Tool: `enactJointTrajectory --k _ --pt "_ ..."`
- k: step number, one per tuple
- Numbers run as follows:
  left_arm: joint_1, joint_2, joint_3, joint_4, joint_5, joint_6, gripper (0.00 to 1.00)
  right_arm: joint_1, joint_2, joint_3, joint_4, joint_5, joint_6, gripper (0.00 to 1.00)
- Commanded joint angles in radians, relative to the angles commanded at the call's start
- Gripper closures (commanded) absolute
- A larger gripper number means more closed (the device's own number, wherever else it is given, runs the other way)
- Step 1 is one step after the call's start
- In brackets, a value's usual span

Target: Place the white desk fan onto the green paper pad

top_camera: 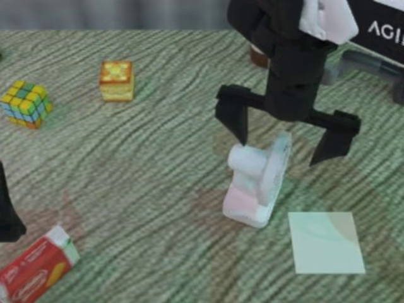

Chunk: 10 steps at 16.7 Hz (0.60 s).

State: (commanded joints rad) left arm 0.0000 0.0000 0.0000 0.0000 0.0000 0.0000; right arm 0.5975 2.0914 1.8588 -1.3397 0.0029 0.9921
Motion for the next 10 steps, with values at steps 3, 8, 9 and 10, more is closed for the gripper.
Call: enactJointTrajectory --k 3,8,9,10 --pt "0.0 0.0 0.0 0.0 0.0 0.0 0.0 0.002 -0.001 -0.064 0.064 0.0 0.002 0.0" --pt "0.0 0.0 0.0 0.0 0.0 0.0 0.0 0.002 -0.001 -0.066 0.065 0.0 0.003 0.08" --pt "0.0 0.0 0.0 0.0 0.0 0.0 0.0 0.002 -0.001 -0.066 0.065 0.0 0.003 0.15" --pt "0.0 0.0 0.0 0.0 0.0 0.0 0.0 0.002 -0.001 -0.066 0.065 0.0 0.003 0.23"
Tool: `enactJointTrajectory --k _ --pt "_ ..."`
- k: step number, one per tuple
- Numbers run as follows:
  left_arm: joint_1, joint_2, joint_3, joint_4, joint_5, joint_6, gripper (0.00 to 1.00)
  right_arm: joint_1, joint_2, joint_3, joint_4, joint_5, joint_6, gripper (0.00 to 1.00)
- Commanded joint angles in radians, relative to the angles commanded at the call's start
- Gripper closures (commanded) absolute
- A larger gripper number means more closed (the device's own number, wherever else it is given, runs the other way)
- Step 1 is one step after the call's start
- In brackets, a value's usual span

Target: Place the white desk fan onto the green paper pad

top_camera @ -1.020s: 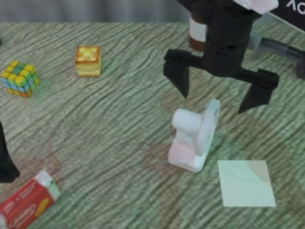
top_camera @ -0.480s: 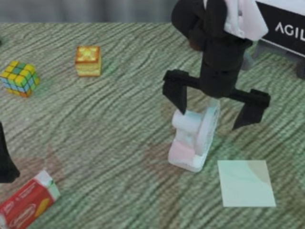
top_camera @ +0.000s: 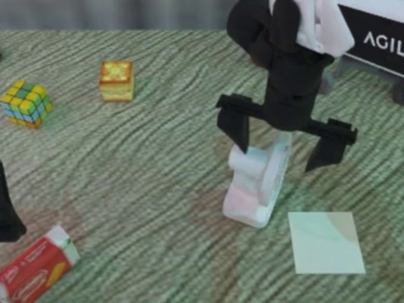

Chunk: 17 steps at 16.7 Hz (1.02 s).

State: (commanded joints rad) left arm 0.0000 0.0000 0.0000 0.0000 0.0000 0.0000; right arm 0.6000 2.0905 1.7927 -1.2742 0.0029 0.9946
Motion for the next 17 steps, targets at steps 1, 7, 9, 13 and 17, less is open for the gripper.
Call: enactJointTrajectory --k 1,7,9,13,17 --pt "0.0 0.0 0.0 0.0 0.0 0.0 0.0 0.0 0.0 0.0 0.0 0.0 0.0 0.3" --pt "0.0 0.0 0.0 0.0 0.0 0.0 0.0 0.0 0.0 0.0 0.0 0.0 0.0 0.75" --pt "0.0 0.0 0.0 0.0 0.0 0.0 0.0 0.0 0.0 0.0 0.0 0.0 0.0 0.9" --pt "0.0 0.0 0.0 0.0 0.0 0.0 0.0 0.0 0.0 0.0 0.0 0.0 0.0 1.0" --pt "0.0 0.0 0.0 0.0 0.0 0.0 0.0 0.0 0.0 0.0 0.0 0.0 0.0 1.0"
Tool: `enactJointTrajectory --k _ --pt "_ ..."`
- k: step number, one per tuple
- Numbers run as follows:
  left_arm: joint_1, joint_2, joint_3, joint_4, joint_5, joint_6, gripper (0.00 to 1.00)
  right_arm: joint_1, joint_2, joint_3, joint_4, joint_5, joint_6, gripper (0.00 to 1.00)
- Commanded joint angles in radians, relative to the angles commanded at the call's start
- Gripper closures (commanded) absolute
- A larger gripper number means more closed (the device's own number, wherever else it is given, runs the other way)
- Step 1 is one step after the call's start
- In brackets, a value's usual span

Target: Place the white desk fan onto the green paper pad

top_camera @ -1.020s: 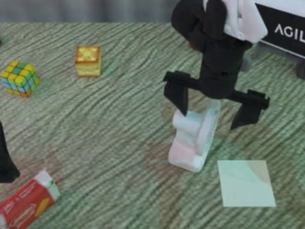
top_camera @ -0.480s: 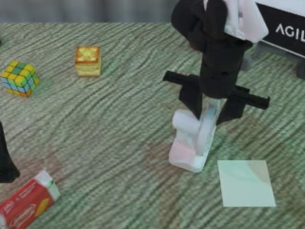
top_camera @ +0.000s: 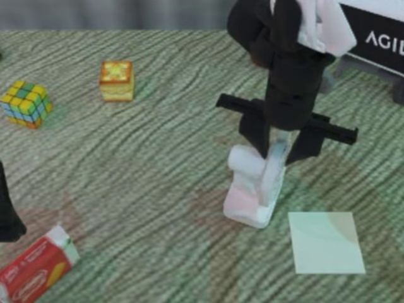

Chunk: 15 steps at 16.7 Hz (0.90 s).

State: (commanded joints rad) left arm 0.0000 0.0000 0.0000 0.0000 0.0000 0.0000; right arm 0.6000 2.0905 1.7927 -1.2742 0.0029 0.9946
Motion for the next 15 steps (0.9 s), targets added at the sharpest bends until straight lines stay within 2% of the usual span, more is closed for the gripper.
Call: enactJointTrajectory --k 4,10,15 --pt "0.0 0.0 0.0 0.0 0.0 0.0 0.0 -0.001 -0.005 0.017 -0.018 0.001 0.001 1.0" --pt "0.0 0.0 0.0 0.0 0.0 0.0 0.0 0.006 0.004 0.206 -0.196 0.001 -0.001 1.0" --pt "0.0 0.0 0.0 0.0 0.0 0.0 0.0 0.002 0.001 0.212 -0.202 0.001 0.001 1.0"
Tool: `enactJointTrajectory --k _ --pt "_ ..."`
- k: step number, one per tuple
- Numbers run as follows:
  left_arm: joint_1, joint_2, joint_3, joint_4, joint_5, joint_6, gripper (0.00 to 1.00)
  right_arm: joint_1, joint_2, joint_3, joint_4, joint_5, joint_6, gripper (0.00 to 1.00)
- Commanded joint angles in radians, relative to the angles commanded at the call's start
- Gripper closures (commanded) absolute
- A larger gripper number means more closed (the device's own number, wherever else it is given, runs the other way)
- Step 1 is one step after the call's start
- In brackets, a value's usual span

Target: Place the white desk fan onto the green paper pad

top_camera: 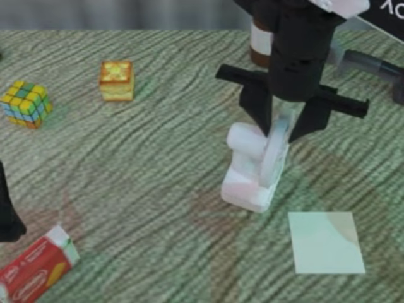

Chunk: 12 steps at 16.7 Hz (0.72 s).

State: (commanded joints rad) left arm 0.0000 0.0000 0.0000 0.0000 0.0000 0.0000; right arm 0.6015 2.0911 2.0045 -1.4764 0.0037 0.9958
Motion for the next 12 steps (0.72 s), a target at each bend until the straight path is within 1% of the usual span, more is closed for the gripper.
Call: enactJointTrajectory --k 2,5,8,12 --pt "0.0 0.0 0.0 0.0 0.0 0.0 0.0 0.0 -0.012 -0.018 0.0 0.0 0.033 1.0" --pt "0.0 0.0 0.0 0.0 0.0 0.0 0.0 -0.003 -0.062 -0.084 0.006 0.0 0.162 1.0" --pt "0.0 0.0 0.0 0.0 0.0 0.0 0.0 -0.007 -0.143 -0.184 0.022 0.001 0.369 1.0" --pt "0.0 0.0 0.0 0.0 0.0 0.0 0.0 -0.015 -0.278 -0.345 0.051 0.003 0.701 1.0"
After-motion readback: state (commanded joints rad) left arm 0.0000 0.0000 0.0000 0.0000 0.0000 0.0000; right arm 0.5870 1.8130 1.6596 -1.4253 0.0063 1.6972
